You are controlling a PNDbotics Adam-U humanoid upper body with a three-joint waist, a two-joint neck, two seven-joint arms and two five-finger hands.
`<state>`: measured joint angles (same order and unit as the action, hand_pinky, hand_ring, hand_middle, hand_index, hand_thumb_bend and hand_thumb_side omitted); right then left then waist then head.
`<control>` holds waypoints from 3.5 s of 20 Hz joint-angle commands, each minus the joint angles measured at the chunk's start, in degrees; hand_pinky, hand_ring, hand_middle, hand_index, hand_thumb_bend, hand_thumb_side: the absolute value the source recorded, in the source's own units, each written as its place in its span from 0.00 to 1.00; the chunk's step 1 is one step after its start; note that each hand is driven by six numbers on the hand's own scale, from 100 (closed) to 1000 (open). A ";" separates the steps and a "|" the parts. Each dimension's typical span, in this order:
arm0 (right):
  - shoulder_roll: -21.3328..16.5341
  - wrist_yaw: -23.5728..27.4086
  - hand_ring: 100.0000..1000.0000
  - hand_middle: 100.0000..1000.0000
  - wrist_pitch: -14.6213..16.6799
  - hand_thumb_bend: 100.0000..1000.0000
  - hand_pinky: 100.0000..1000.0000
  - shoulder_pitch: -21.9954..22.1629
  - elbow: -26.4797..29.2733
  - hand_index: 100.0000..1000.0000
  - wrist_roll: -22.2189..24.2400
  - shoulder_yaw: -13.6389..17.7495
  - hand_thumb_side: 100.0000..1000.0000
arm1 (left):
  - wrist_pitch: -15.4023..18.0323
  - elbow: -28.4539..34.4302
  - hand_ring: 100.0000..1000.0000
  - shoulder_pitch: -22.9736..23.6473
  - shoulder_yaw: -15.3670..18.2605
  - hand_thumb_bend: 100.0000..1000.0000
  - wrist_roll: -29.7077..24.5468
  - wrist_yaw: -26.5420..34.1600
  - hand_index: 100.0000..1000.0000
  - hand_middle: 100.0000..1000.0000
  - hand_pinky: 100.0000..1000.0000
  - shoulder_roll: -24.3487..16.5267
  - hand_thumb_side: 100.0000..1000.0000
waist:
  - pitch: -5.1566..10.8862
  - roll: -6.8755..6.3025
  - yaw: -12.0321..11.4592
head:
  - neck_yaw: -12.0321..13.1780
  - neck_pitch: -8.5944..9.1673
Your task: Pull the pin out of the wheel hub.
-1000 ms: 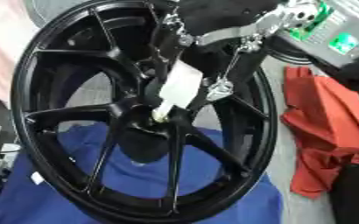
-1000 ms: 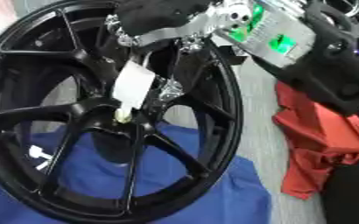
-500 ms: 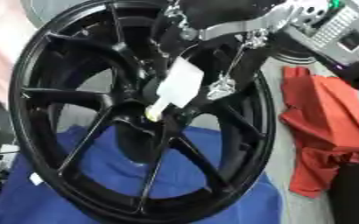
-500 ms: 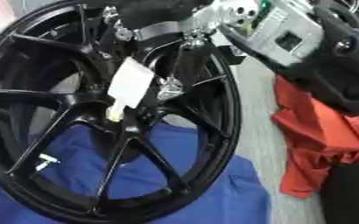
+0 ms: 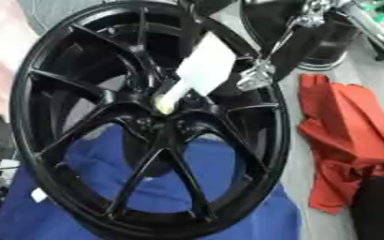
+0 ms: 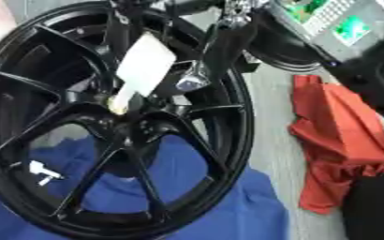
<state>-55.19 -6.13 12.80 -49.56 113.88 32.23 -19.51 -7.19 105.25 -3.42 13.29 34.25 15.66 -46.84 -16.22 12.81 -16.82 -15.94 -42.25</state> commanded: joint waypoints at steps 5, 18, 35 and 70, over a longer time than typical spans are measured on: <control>-3.22 2.86 0.56 0.32 -0.65 0.16 0.72 0.89 0.71 0.39 -2.09 4.26 0.00 | 0.13 0.72 0.77 0.01 0.94 0.31 0.23 0.39 0.77 0.67 0.85 -1.07 0.80 | 1.17 -0.94 0.04 | 0.07 0.23; -4.54 -6.51 0.58 0.35 -10.10 0.00 0.73 13.94 -14.64 0.40 -11.51 19.66 0.00 | 0.71 1.24 0.77 3.09 2.81 0.31 2.44 -0.21 0.77 0.68 0.85 -0.10 0.80 | 0.36 -2.35 2.97 | 3.09 0.48; -1.91 -23.56 0.58 0.35 -17.00 0.00 0.73 23.56 -34.42 0.40 -25.62 39.45 0.00 | 0.65 1.60 0.77 2.78 2.62 0.31 2.35 -0.34 0.77 0.68 0.86 -0.29 0.80 | -0.33 -2.00 2.51 | 2.48 0.89; -0.19 -38.46 0.88 0.81 -35.72 0.20 0.82 17.25 -52.57 0.83 -40.19 36.28 0.00 | 0.31 1.92 0.77 2.77 2.16 0.30 1.78 -0.38 0.77 0.68 0.86 -0.15 0.81 | -0.15 -1.42 2.55 | -0.95 2.91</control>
<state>-53.22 -45.65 -22.44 -32.03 59.42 -7.13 16.54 -6.83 106.20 -0.53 15.04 36.12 15.52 -45.43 -17.28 11.83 -14.26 -16.75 -40.11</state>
